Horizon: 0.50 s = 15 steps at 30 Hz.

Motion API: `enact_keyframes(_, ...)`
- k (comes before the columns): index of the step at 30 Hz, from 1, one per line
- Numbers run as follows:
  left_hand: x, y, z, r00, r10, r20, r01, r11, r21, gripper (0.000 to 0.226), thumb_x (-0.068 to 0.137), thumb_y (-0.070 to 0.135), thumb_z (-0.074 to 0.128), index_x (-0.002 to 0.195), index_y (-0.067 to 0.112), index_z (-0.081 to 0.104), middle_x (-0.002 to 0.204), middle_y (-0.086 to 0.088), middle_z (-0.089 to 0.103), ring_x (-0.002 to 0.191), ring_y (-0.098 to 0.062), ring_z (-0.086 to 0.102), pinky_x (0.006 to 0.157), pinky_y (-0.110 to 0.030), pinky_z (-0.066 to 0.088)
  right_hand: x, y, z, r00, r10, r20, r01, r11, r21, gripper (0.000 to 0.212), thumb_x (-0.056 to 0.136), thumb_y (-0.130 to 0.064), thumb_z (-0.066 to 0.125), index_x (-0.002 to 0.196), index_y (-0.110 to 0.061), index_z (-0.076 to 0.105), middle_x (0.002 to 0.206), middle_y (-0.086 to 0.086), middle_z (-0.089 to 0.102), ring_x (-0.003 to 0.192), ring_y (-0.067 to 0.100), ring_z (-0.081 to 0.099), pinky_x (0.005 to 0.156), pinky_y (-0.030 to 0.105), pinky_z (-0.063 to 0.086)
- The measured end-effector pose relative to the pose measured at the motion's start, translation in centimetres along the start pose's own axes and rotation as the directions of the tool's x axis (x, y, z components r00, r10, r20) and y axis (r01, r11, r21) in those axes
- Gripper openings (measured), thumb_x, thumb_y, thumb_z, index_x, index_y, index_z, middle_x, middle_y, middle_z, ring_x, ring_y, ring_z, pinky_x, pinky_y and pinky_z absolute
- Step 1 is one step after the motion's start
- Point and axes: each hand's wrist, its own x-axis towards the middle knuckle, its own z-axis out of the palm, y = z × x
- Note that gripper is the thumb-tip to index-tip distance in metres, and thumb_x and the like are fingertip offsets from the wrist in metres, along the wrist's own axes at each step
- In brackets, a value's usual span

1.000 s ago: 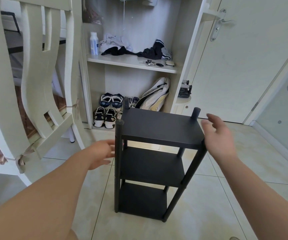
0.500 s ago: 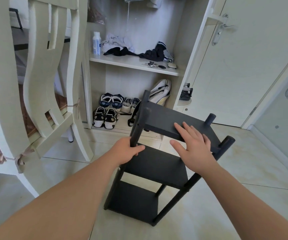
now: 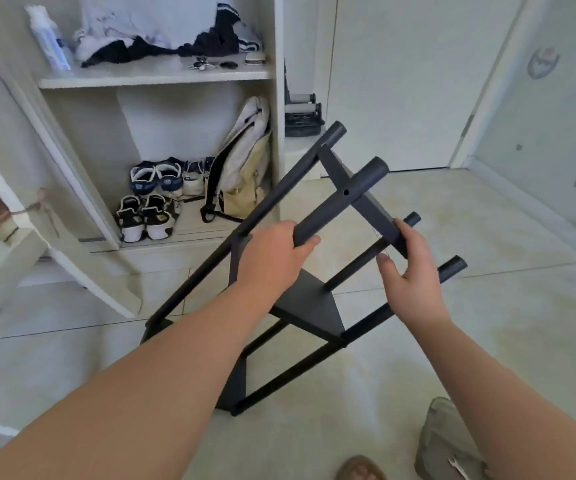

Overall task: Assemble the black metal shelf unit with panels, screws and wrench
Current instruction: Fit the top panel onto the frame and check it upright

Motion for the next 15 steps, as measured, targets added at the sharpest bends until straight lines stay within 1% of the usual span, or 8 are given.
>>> enact_keyframes(2, 0.6, 1.8, 3.1, 0.999, 0.027, 0.028, -0.030, 0.996, 0.089, 0.038, 0.096, 0.049, 0.058, 0.088, 0.012, 0.060, 0.075, -0.001, 0.060, 0.073, -0.023, 0.060, 0.067, -0.039, 0.052, 0.3, 3.0, -1.0, 0.995, 0.098, -0.002, -0.097, 0.994, 0.059, 0.057, 0.100, -0.013, 0.056, 0.152, -0.027, 0.038, 0.152, -0.007, 0.042, 0.137, 0.009, 0.040, 0.116, 0.031, 0.031)
enact_keyframes(3, 0.8, 2.5, 4.8, 0.998, 0.046, 0.052, -0.052, 0.990, 0.133, 0.037, 0.096, 0.050, 0.057, 0.088, 0.014, 0.057, 0.076, 0.000, 0.060, 0.074, -0.023, 0.061, 0.066, -0.038, 0.051, 0.3, 4.6, -1.4, 0.987, 0.160, -0.002, -0.159, 0.983, 0.087, 0.057, 0.100, -0.011, 0.055, 0.152, -0.027, 0.038, 0.151, -0.006, 0.042, 0.135, 0.008, 0.041, 0.114, 0.028, 0.031)
enact_keyframes(6, 1.2, 3.3, 9.6, 0.989, 0.104, 0.108, -0.129, 0.956, 0.265, 0.033, 0.098, 0.051, 0.053, 0.091, 0.019, 0.054, 0.079, 0.004, 0.057, 0.073, -0.017, 0.056, 0.061, -0.031, 0.043, 0.3, 9.0, -1.4, 0.947, 0.319, 0.049, -0.323, 0.938, 0.123, 0.059, 0.097, -0.007, 0.053, 0.151, -0.026, 0.039, 0.148, -0.004, 0.045, 0.134, 0.013, 0.044, 0.114, 0.034, 0.035)
enact_keyframes(8, 1.5, 2.6, 12.1, 0.981, 0.117, 0.152, -0.162, 0.930, 0.329, 0.033, 0.098, 0.052, 0.052, 0.094, 0.020, 0.056, 0.080, 0.003, 0.055, 0.072, -0.016, 0.052, 0.062, -0.031, 0.041, 0.3, 11.6, -0.8, 0.913, 0.391, 0.120, -0.399, 0.915, 0.057, 0.061, 0.094, -0.007, 0.053, 0.150, -0.026, 0.039, 0.143, -0.003, 0.049, 0.130, 0.018, 0.048, 0.107, 0.036, 0.040)
enact_keyframes(10, 1.6, 1.2, 14.2, 0.972, 0.089, 0.218, -0.167, 0.915, 0.368, 0.034, 0.098, 0.052, 0.052, 0.097, 0.019, 0.058, 0.080, 0.003, 0.055, 0.072, -0.017, 0.053, 0.063, -0.031, 0.042, 0.0, 14.0, 0.2, 0.864, 0.459, 0.208, -0.467, 0.884, -0.016, 0.063, 0.091, -0.006, 0.053, 0.150, -0.024, 0.039, 0.137, 0.000, 0.053, 0.123, 0.022, 0.052, 0.096, 0.036, 0.043)
enact_keyframes(11, 1.6, 0.4, 15.2, 0.965, 0.074, 0.253, -0.170, 0.907, 0.386, 0.034, 0.098, 0.052, 0.052, 0.098, 0.019, 0.059, 0.081, 0.003, 0.056, 0.073, -0.018, 0.054, 0.063, -0.031, 0.043, -0.3, 15.2, 0.8, 0.836, 0.487, 0.255, -0.495, 0.868, -0.034, 0.064, 0.090, -0.006, 0.052, 0.150, -0.025, 0.040, 0.135, 0.000, 0.054, 0.121, 0.023, 0.054, 0.094, 0.039, 0.046)
enact_keyframes(13, 1.7, -1.4, 17.0, 0.948, 0.047, 0.315, -0.183, 0.890, 0.419, 0.032, 0.098, 0.053, 0.053, 0.096, 0.021, 0.056, 0.081, 0.002, 0.057, 0.073, -0.018, 0.055, 0.064, -0.032, 0.043, -1.3, 17.4, 2.1, 0.777, 0.527, 0.345, -0.548, 0.836, -0.042, 0.067, 0.090, -0.005, 0.052, 0.152, -0.028, 0.038, 0.140, -0.004, 0.053, 0.126, 0.022, 0.053, 0.102, 0.046, 0.048)
enact_keyframes(15, 2.0, -3.2, 18.7, 0.927, 0.026, 0.374, -0.202, 0.874, 0.441, 0.032, 0.097, 0.053, 0.054, 0.090, 0.021, 0.051, 0.078, 0.002, 0.056, 0.068, -0.017, 0.054, 0.060, -0.031, 0.040, -2.3, 19.4, 3.4, 0.717, 0.558, 0.417, -0.599, 0.800, -0.041, 0.070, 0.093, -0.002, 0.054, 0.154, -0.032, 0.035, 0.142, -0.011, 0.049, 0.129, 0.016, 0.049, 0.104, 0.041, 0.045)
